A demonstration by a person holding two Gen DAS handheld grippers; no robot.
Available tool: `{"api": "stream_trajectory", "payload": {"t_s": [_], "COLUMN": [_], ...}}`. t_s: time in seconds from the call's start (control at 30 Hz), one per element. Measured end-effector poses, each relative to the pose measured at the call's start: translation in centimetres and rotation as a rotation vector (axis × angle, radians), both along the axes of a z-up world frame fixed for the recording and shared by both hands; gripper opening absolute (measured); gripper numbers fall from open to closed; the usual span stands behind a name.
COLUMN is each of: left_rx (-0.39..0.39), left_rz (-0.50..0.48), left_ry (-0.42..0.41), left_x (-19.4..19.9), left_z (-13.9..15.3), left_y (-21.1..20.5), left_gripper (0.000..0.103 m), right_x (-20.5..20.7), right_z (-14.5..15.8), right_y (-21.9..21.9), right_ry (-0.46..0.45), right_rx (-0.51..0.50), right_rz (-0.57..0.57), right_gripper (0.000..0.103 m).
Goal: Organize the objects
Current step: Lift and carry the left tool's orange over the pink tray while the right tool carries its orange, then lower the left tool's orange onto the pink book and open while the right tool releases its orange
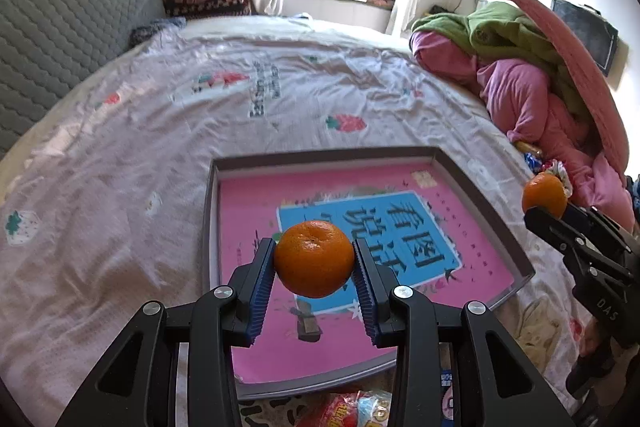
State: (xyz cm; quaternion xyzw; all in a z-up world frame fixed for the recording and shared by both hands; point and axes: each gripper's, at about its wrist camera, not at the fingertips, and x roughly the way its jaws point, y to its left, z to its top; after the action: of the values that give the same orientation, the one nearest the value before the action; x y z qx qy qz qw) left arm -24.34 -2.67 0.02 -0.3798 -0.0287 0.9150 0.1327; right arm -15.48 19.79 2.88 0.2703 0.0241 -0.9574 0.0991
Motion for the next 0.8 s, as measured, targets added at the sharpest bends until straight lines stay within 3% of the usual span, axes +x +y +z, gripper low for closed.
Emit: {"api": "stream_trajectory", "payload": {"t_s": [0.27,0.8], "left_rx": [-0.033,-0.069], "left_rz": [0.007,-0.029], "left_ry": [-0.063,-0.145], "left_x": [-1.0,-1.3], "left_z": [-1.9,-4.0], "left_y": [0.2,0.9], "left_gripper": [0.039,0.039], "right_x": [-0.7,-2.7], "right_z": [-1.0,-4.5], "right_y": [0.0,0.7], "right_ry": [-0.045,-0.230], "right_rx": [0.016,0.044], "right_rz": [-0.003,-0.029], "right_gripper": [0.037,0.037]}}
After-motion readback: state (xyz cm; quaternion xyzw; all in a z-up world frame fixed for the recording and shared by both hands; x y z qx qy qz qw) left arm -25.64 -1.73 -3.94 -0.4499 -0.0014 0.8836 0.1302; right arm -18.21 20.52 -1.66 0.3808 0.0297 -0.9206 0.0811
